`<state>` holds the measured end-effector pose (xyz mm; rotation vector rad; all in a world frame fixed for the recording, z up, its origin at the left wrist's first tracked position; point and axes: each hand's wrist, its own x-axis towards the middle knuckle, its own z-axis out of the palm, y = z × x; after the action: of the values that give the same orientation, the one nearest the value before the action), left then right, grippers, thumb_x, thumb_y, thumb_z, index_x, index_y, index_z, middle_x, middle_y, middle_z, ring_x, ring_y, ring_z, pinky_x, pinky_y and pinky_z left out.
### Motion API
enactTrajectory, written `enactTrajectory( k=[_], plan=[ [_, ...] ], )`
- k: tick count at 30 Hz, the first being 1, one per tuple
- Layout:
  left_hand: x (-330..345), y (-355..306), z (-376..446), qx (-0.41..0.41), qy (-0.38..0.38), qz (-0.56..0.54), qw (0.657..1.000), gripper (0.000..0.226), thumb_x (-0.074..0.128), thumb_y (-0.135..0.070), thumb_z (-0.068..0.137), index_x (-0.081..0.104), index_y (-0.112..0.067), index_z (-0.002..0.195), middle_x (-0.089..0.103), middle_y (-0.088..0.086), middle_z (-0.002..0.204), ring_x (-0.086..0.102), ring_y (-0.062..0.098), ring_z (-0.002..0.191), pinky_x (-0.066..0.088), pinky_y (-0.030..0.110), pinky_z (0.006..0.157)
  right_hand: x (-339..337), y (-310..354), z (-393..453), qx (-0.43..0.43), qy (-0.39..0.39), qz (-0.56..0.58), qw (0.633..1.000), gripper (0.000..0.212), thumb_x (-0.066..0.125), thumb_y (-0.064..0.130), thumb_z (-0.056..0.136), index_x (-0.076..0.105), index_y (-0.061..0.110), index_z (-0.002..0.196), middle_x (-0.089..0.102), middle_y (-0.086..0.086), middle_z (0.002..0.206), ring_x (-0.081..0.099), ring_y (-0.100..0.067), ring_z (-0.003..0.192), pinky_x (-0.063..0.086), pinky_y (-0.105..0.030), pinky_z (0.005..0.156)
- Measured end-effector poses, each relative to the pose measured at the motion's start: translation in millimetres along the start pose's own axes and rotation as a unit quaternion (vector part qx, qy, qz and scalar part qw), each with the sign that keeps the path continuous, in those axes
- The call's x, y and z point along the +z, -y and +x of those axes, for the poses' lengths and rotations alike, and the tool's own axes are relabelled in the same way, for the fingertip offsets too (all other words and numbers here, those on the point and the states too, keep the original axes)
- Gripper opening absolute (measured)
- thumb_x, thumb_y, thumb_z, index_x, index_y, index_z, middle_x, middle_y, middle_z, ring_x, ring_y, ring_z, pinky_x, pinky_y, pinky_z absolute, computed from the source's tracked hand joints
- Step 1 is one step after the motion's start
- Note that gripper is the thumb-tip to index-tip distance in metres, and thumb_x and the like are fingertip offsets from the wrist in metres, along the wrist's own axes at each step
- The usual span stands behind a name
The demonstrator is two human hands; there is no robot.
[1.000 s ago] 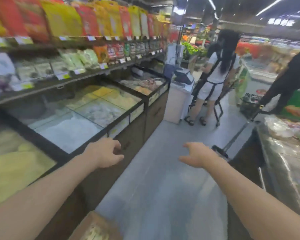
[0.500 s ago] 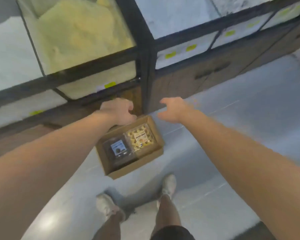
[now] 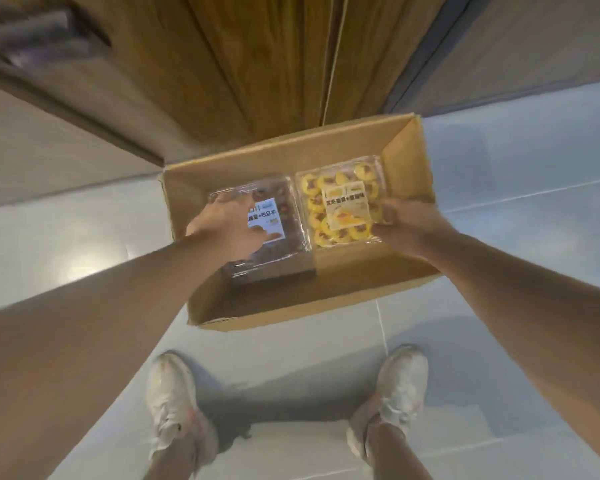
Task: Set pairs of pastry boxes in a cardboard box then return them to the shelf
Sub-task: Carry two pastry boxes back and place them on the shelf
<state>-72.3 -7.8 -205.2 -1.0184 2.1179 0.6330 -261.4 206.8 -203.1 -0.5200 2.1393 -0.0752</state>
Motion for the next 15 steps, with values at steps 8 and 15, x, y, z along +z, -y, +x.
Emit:
enactTrajectory(
  k=[8,15],
  plan=[
    [81,65,67,-0.091,-0.021,-0.172,0.981,0.079,0.071,-0.026,0.093,0.027,-0.027,0.158,0.051,0.017,0.144,0.057,0.036,0.122,0.048,0.035,0.087,93,-36,91,0.033,0.022,0.085,0.996,0.101,0.076,0.072,0.066,0.038,0.037,0.152,0.046,-0.006,0.151,0.047,-0.034,0.134,0.042,-0.052,0.108],
    [125,77,94,-0.15,-0.008,-0.332,0.931,0.103,0.084,-0.016,0.081,0.021,-0.032,0.16,0.062,-0.001,0.13,0.065,0.02,0.096,0.058,0.038,0.081,114,-53,121,0.096,-0.068,0.14,0.983,0.096,0.081,0.026,0.081,0.024,0.028,0.158,0.03,-0.008,0.16,0.029,-0.033,0.147,0.029,-0.056,0.119]
  ],
)
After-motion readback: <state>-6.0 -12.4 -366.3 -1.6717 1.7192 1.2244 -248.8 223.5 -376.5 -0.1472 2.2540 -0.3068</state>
